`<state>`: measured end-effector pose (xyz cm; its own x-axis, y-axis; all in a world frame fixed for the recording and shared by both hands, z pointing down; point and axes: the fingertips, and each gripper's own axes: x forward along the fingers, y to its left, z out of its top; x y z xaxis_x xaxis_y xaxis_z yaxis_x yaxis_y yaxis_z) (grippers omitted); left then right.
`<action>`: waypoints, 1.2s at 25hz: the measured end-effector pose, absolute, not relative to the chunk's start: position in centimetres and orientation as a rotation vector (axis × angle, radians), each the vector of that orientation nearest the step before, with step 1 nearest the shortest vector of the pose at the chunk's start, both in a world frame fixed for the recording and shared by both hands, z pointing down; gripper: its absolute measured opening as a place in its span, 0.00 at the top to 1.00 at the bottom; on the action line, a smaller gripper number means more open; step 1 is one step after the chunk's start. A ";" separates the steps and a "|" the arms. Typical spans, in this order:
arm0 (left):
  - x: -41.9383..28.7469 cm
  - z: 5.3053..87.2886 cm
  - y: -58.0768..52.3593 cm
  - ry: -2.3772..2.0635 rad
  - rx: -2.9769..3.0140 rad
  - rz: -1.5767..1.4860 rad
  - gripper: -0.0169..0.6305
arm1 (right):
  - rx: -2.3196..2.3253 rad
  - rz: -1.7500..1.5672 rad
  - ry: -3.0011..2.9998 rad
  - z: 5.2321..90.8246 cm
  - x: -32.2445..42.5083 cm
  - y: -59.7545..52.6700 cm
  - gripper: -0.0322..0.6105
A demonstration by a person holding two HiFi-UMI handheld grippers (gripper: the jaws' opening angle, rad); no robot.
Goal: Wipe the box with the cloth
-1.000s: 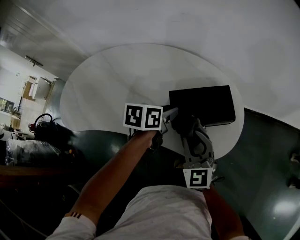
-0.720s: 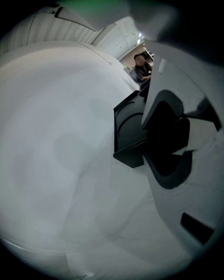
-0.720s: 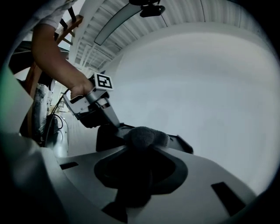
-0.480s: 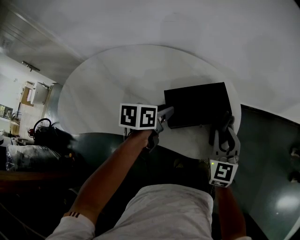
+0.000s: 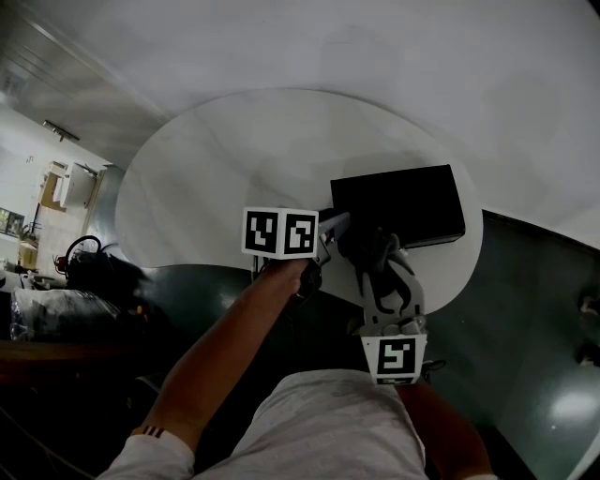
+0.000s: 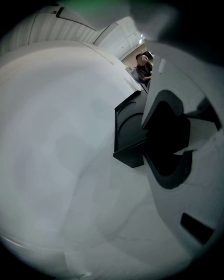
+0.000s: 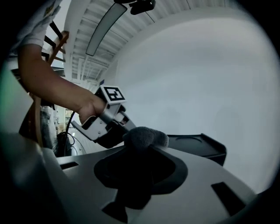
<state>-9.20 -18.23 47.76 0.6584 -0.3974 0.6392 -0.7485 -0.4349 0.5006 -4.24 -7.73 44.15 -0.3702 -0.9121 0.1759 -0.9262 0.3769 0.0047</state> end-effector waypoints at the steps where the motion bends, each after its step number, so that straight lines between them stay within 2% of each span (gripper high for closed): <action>1: -9.2 47.8 -18.2 -0.888 2.070 0.552 0.73 | 1.655 0.157 -2.515 44.1 -5.4 -7.9 0.80; 10: -9.2 47.8 -18.2 -0.896 2.078 0.542 0.73 | 1.566 0.137 -2.490 45.9 -7.5 -8.7 0.80; 30: -9.2 47.7 -18.1 -0.886 2.092 0.548 0.73 | 1.848 0.059 -2.212 45.8 9.5 -8.9 0.80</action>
<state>-9.15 -18.09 47.67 0.6632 -0.4059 0.6288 -0.7438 -0.4504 0.4938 9.50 -8.87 45.80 -0.1586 -0.9621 0.2217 -0.9725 0.1910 0.1332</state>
